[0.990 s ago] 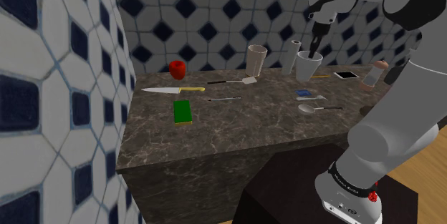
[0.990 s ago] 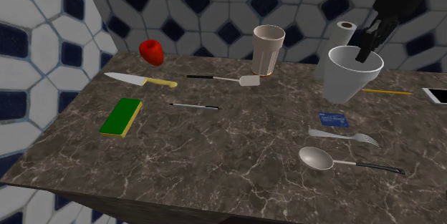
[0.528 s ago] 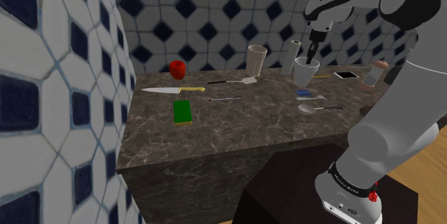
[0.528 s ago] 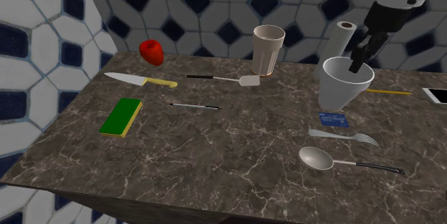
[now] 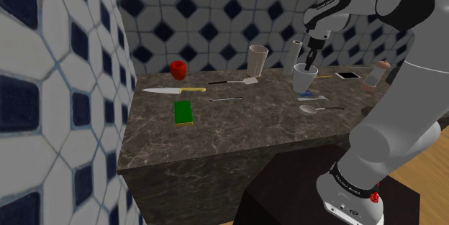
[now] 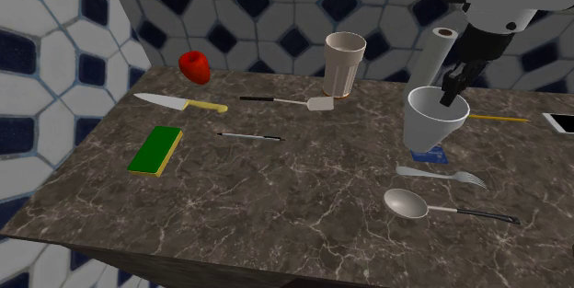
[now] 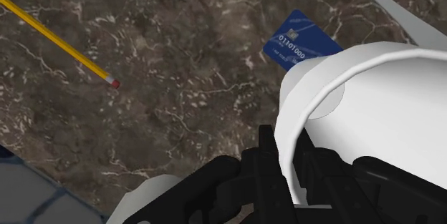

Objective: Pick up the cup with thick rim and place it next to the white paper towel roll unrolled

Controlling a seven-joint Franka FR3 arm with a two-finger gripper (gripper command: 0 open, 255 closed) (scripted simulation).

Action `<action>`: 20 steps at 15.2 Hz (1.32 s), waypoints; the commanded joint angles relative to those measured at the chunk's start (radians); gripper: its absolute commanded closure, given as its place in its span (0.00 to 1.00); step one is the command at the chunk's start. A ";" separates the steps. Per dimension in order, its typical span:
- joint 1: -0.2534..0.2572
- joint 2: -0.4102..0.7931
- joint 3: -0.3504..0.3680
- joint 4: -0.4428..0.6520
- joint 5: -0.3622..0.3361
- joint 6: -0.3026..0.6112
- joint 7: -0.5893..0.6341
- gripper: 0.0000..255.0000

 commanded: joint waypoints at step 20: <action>0.004 -0.031 -0.002 0.088 -0.014 -0.115 0.010 0.00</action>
